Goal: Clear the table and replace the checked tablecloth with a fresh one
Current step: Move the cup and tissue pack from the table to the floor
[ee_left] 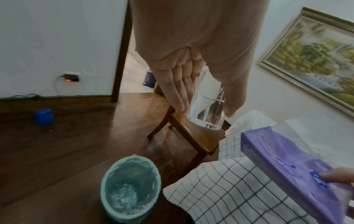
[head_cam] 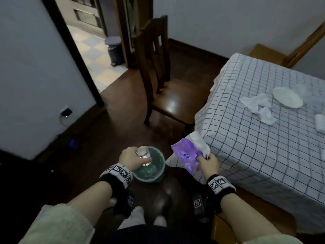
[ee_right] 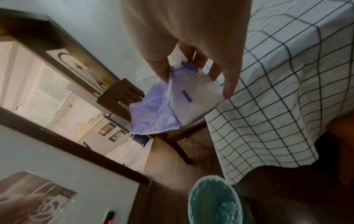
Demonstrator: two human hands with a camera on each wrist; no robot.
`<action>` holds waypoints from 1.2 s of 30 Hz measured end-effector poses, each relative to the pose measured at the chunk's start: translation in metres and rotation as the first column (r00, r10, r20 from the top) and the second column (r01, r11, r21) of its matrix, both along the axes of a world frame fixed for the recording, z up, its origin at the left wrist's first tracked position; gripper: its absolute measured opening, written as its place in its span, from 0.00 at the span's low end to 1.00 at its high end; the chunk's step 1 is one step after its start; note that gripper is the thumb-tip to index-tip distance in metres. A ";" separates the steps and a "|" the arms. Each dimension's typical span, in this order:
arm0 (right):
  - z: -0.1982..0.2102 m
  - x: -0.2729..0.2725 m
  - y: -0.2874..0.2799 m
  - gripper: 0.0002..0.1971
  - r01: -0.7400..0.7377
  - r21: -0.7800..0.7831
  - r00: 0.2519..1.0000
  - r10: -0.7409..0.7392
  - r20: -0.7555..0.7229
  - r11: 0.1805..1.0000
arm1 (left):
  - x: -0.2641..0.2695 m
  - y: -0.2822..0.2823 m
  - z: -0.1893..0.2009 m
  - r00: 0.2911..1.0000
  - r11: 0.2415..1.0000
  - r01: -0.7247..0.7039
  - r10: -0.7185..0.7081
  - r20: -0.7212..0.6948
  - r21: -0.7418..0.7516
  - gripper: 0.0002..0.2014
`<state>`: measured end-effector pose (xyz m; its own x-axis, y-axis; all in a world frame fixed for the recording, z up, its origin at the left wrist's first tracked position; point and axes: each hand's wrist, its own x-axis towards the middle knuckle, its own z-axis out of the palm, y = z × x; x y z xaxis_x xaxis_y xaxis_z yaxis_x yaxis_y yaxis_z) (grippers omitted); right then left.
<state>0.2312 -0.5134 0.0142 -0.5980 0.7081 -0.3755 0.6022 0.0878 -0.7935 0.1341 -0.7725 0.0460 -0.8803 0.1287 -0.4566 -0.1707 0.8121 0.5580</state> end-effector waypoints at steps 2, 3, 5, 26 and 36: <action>-0.004 -0.001 -0.025 0.07 -0.052 -0.004 0.999 0.052 0.014 0.999 | 0.013 -0.033 -0.003 0.998 0.998 -0.067 0.067 0.008 0.002 0.19; -0.006 -0.001 -0.038 0.06 -0.076 -0.004 0.997 0.076 0.017 0.997 | 0.018 -0.049 -0.004 0.995 0.995 -0.097 0.097 0.009 0.000 0.19; -0.006 -0.003 -0.065 0.06 -0.123 0.006 0.992 0.123 0.006 0.992 | 0.029 -0.081 -0.006 0.989 0.989 -0.146 0.146 0.010 -0.009 0.18; 0.009 0.036 -0.412 0.10 -0.776 0.028 0.631 0.776 0.004 0.631 | 0.255 -0.401 -0.004 0.740 0.740 -0.672 0.673 0.019 -0.016 0.16; -0.020 0.106 -0.456 0.04 -0.941 -0.005 0.335 0.937 0.094 0.337 | 0.409 -0.396 -0.027 0.471 0.479 -0.867 0.878 0.087 -0.138 0.19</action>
